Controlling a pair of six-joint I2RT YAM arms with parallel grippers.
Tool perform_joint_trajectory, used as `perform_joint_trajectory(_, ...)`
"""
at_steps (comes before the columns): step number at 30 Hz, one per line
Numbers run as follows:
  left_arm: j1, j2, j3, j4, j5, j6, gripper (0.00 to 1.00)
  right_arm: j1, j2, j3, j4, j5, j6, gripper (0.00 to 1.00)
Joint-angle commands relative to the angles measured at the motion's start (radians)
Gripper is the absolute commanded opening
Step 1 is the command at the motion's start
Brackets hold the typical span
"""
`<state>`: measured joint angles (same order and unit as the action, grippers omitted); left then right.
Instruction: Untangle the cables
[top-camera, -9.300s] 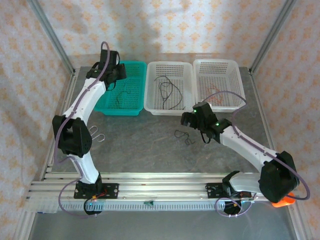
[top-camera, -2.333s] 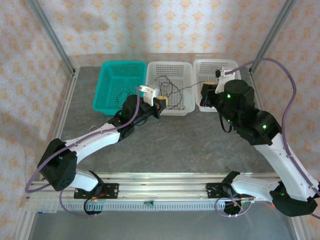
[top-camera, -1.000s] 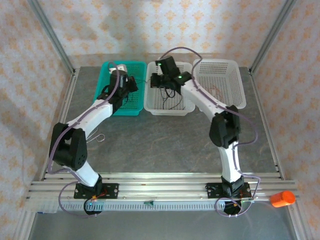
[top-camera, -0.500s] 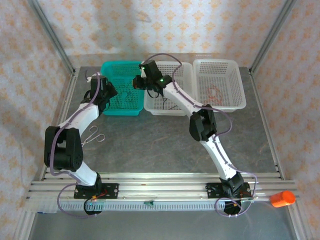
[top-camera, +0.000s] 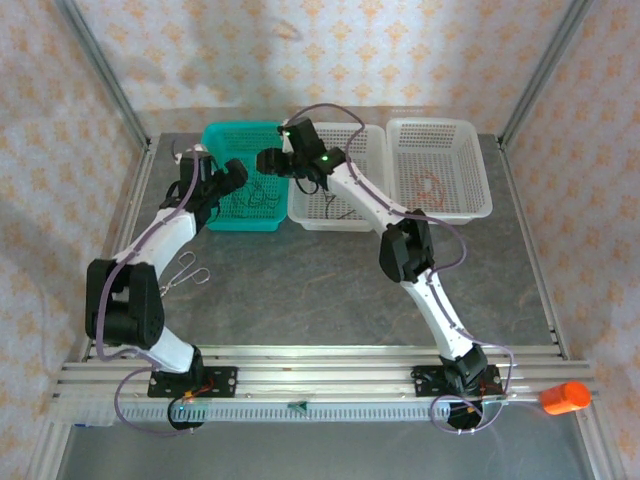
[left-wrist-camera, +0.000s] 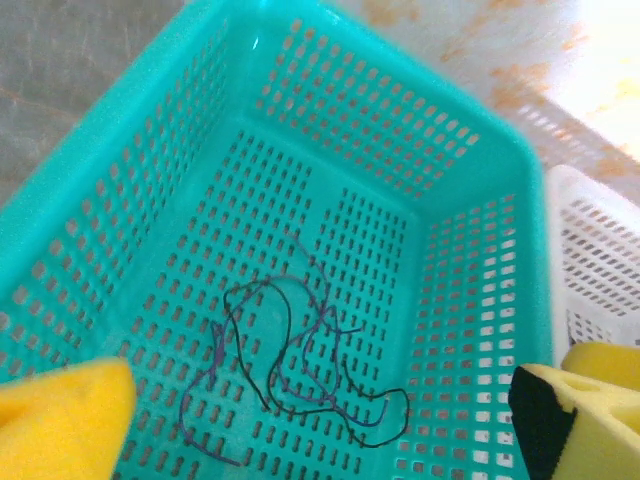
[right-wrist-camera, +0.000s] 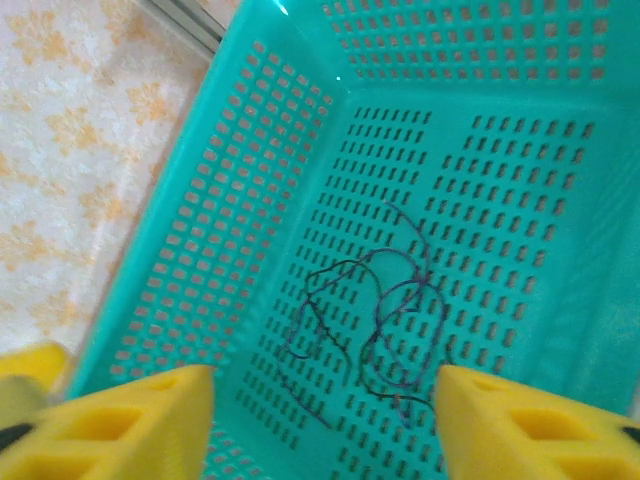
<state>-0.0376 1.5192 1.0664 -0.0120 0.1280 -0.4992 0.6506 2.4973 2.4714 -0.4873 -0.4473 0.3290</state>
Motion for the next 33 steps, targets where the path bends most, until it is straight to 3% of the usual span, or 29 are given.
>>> perform_joint_trajectory(1,-0.030,-0.132,-0.039,0.014,0.016,0.067,0.99,-0.006,-0.195,-0.035,-0.027,0.079,-0.064,0.78)
perform_joint_trajectory(4,-0.064,-0.242,-0.111,0.032,-0.016,0.111,0.99,-0.001,-0.360,-0.257,0.060,0.150,-0.094,0.83)
perform_joint_trajectory(10,-0.071,-0.507,-0.366,0.160,-0.087,0.097,0.99,0.001,-0.777,-0.891,0.406,0.352,-0.083,0.89)
perform_joint_trajectory(15,-0.068,-0.683,-0.540,0.201,-0.226,0.097,0.99,-0.011,-1.096,-1.346,0.590,0.582,-0.024,1.00)
perform_joint_trajectory(18,-0.059,-0.745,-0.631,0.241,-0.338,0.074,0.99,-0.021,-1.262,-1.590,0.682,0.752,0.009,1.00)
perform_joint_trajectory(21,-0.052,-0.783,-0.730,0.365,-0.382,0.118,0.99,-0.049,-1.424,-1.825,0.768,0.898,0.022,0.97)
perform_joint_trajectory(26,-0.047,-0.763,-0.847,0.600,-0.375,0.289,0.99,-0.160,-1.653,-2.095,0.804,1.035,0.020,1.00)
perform_joint_trajectory(31,-0.015,-0.670,-0.877,0.694,-0.448,0.376,0.99,-0.250,-1.827,-2.334,1.031,1.026,-0.172,1.00)
perform_joint_trajectory(33,-0.001,-0.619,-0.876,0.723,-0.452,0.396,0.99,-0.318,-1.860,-2.359,1.052,0.936,-0.205,1.00)
